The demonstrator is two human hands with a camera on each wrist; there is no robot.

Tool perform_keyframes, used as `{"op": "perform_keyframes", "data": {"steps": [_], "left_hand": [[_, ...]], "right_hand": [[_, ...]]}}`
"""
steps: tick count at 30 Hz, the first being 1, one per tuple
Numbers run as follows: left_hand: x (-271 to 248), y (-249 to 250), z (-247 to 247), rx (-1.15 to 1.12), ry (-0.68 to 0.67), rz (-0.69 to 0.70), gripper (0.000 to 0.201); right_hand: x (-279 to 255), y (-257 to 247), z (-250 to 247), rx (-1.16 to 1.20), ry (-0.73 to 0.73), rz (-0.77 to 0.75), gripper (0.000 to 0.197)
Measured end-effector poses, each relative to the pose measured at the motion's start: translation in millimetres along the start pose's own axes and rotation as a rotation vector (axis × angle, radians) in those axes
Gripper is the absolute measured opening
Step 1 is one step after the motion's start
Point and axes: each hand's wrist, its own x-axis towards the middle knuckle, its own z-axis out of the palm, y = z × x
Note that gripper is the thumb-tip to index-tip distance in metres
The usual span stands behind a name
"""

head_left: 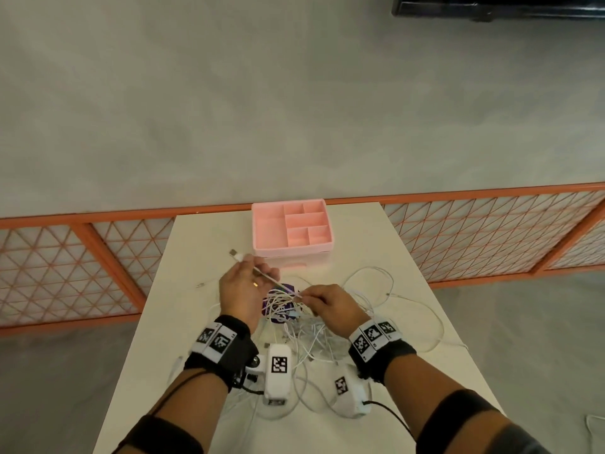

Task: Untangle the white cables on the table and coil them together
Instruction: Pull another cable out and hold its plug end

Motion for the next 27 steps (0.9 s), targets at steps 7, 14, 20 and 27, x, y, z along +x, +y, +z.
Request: {"op": "perform_keyframes", "data": {"steps": [7, 14, 20, 27], "left_hand": [[28, 40, -34, -0.13, 0.105, 0.005, 0.03], [18, 30, -54, 0.158, -0.029, -0.112, 0.028], [-5, -7, -64, 0.449, -0.18, -0.224, 0.03], [-7, -22, -76, 0.495, -0.099, -0.238, 0.03]], "right_hand": [[-38, 87, -81, -0.439, -0.095, 0.262, 0.028], [-52, 131, -168, -0.747, 0.044, 0.573, 0.024], [-50, 162, -213, -0.918, 0.391, 0.665, 0.034], [-74, 135, -148, -0.92, 0.095, 0.888, 0.021]]}}
